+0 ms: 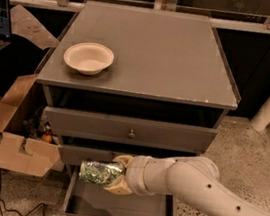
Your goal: Pick green can from bottom drawer and place on counter
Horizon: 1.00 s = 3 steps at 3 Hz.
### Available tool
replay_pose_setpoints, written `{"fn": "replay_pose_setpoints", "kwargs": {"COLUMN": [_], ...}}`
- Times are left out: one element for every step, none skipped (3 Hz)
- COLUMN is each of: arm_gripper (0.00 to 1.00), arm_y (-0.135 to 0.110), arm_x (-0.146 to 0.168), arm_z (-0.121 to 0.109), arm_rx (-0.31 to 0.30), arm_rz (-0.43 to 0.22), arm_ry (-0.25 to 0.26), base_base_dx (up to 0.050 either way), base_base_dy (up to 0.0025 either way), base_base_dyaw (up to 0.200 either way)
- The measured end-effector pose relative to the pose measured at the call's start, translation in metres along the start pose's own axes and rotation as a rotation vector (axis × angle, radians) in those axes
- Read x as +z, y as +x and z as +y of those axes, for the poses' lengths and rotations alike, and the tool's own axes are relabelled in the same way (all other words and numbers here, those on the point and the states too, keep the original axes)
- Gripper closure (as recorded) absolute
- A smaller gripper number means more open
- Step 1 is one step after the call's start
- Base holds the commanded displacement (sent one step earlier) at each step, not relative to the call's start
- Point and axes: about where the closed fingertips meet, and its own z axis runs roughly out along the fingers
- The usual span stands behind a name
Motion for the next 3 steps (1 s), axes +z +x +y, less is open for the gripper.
{"fn": "replay_pose_setpoints", "kwargs": {"arm_gripper": [1.00, 1.00, 1.00], "arm_y": [0.0040, 0.0043, 0.0043], "arm_x": [-0.0125, -0.0073, -0.0072], "arm_z": [-0.0035, -0.0027, -0.0027], "arm_rx": [0.008, 0.016, 0.016], "arm_rz": [0.004, 0.002, 0.001], "arm_ry": [0.028, 0.024, 0.024], "base_base_dx": [0.000, 0.000, 0.000], "base_base_dy": [0.00000, 0.00000, 0.00000], "base_base_dyaw": [0.000, 0.000, 0.000]}}
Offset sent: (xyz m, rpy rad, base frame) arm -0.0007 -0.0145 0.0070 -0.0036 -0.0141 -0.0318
